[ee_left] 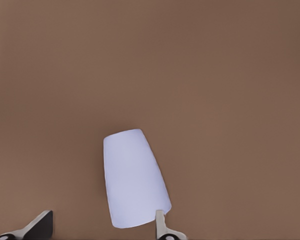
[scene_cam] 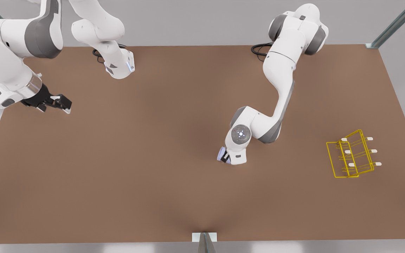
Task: Place the cup on the cup holder
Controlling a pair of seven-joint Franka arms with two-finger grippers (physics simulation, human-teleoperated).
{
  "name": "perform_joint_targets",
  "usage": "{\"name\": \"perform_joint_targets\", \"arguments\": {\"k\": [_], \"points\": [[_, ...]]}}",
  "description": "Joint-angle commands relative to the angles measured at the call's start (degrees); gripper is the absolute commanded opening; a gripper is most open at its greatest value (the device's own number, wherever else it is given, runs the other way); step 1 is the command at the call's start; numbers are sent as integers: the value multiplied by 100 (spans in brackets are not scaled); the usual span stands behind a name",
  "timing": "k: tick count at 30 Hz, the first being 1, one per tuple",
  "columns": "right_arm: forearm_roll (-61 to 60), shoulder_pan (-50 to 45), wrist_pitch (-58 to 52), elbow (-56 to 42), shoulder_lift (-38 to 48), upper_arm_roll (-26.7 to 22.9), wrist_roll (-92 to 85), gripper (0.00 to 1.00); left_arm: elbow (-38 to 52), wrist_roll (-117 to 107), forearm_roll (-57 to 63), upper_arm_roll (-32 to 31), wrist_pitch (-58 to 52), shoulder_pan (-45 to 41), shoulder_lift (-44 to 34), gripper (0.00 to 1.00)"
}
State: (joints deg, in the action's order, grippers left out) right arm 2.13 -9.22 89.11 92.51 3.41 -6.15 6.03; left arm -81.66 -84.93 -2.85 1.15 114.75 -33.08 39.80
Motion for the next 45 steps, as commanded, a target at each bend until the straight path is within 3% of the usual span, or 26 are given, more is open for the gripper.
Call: {"name": "perform_joint_targets", "arguments": {"k": [1, 8, 39, 40, 45], "points": [[-19, -660, -262, -128, -42, -158, 486, 100, -324, -2467, 312, -1, 759, -5, -43, 100], [-10, -871, -104, -787, -851, -53, 434, 100, -254, -2010, 338, -1, 1084, 4, 168, 100], [-248, -809, 28, -805, -816, 44, 425, 100, -482, -770, 883, -1, 1603, -242, 836, 100], [-257, -765, 28, -805, -824, 35, 416, 100, -447, -718, 883, -1, 1577, -242, 801, 73], [-265, -765, 54, -778, -824, 35, 434, 100, -324, -261, 716, -10, 962, -181, 485, 72]]}}
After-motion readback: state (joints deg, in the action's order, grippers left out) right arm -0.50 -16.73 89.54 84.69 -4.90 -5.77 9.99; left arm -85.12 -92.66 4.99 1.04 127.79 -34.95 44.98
